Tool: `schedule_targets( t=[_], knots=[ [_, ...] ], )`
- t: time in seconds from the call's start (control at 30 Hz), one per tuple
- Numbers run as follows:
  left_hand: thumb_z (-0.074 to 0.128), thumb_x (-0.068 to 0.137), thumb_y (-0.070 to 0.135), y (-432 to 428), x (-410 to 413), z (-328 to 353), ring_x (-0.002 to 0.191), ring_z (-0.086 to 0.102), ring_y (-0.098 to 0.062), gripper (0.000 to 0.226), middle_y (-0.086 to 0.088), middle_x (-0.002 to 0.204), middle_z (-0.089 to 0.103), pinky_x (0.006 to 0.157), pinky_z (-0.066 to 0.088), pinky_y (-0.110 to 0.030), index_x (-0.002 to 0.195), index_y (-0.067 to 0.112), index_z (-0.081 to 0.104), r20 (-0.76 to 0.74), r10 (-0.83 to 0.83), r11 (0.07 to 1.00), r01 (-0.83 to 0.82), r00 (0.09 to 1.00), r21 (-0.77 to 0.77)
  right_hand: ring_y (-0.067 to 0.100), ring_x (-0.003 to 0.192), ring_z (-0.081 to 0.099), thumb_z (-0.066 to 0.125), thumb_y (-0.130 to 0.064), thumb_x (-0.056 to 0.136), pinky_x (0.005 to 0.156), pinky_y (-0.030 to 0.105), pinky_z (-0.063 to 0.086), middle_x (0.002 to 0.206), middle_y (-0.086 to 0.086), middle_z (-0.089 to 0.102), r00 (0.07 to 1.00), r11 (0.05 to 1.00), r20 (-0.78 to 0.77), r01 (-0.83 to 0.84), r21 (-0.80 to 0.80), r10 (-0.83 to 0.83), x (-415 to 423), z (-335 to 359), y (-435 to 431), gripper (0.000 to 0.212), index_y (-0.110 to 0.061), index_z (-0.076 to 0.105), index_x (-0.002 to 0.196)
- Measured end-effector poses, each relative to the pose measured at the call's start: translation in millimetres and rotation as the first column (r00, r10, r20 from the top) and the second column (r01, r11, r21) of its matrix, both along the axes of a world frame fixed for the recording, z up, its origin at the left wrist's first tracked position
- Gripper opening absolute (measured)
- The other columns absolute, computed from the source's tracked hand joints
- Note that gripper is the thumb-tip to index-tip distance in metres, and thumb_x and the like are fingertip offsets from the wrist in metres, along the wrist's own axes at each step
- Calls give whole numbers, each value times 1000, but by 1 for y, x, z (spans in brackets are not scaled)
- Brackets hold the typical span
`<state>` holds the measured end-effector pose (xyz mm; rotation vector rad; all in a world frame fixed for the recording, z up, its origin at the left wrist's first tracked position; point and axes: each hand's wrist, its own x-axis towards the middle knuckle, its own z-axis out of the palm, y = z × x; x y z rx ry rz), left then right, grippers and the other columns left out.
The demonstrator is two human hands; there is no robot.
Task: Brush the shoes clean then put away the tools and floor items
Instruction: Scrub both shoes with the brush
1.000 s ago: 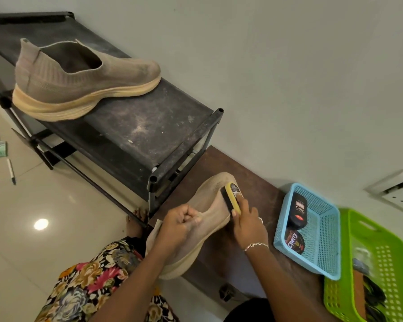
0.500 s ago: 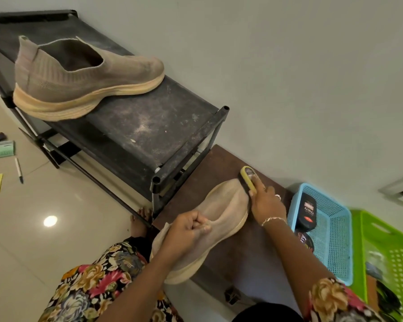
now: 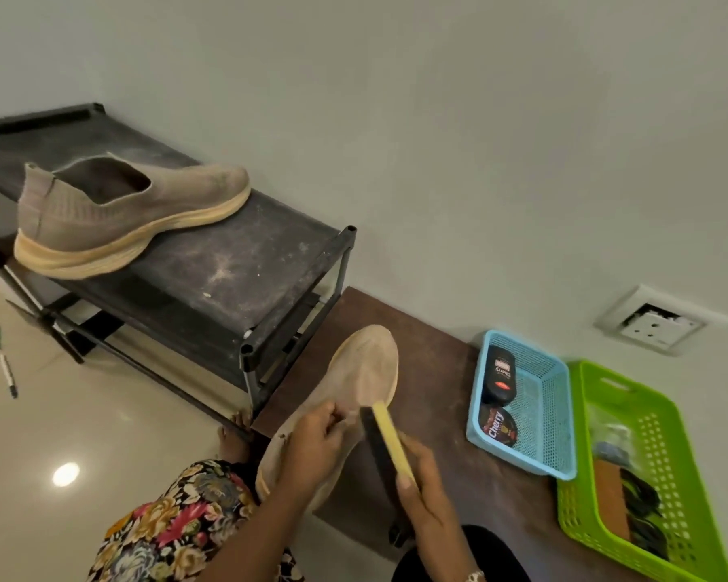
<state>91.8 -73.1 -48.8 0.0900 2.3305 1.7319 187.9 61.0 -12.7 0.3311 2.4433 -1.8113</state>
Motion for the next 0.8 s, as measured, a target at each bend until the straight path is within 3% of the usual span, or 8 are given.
schedule_targets(
  t=[0.1,0.17,0.3,0.43,0.53,0.6,0.67,0.8],
  knots=[
    [41,91,29,-1,10,25,86,60,-11,31,-1,90,67,71,36,-10,94,10,66,-225,-29,987,-7,974,-159,-15,112,45,49,-26,90,83,-4,32,124,-21,48,956,961,-107,268,-71,-274,8,-4,9,30,-32,46,119],
    [43,90,18,-10,8,28,105,58,-18,26,-8,105,67,85,39,-17,99,7,64,-313,35,978,-96,949,-183,-19,108,44,46,-18,96,81,-6,31,123,-23,46,953,957,-96,284,-59,-288,6,-6,8,28,-35,42,118],
    [60,84,1,-32,-9,31,133,38,-23,28,-8,127,58,113,17,-26,110,12,59,-326,-92,894,-66,941,-442,-26,107,39,41,-44,89,85,-2,31,124,-32,38,973,979,-101,204,-25,-206,3,-8,1,39,-36,35,126],
    [61,87,22,-25,-25,37,141,21,-16,53,-5,145,37,116,1,-26,133,13,38,-225,-452,600,107,863,-793,-16,112,40,39,-44,80,98,17,31,125,-30,38,967,969,-92,231,-86,-238,3,-11,2,45,-36,36,124],
    [66,82,17,-17,-32,43,132,39,-18,50,-9,135,50,115,15,-25,127,12,47,-258,-499,482,17,827,-876,-6,112,42,43,-39,90,99,22,32,123,-25,41,961,962,-93,251,-103,-261,1,-11,5,39,-33,34,128],
    [88,49,19,-16,-38,47,98,66,-13,46,-2,94,71,97,43,-21,91,18,69,-353,-480,490,-88,803,-867,0,113,43,43,-26,96,97,20,33,123,-19,43,956,958,-99,264,-114,-275,0,-13,7,32,-31,35,127],
    [91,28,13,-15,-42,43,84,70,-12,50,3,76,72,87,50,-29,72,20,70,-417,-523,520,-109,744,-847,-2,112,44,43,-23,97,91,12,35,122,-21,43,950,954,-114,276,-119,-289,-1,-15,8,28,-32,37,123],
    [86,57,12,-16,-30,46,119,56,-23,37,-7,106,69,106,29,-28,88,16,66,-478,-314,617,-206,820,-760,11,119,42,39,-14,97,96,22,35,129,-7,43,942,941,-93,306,-146,-321,-3,-18,10,38,-21,35,134]
  ],
)
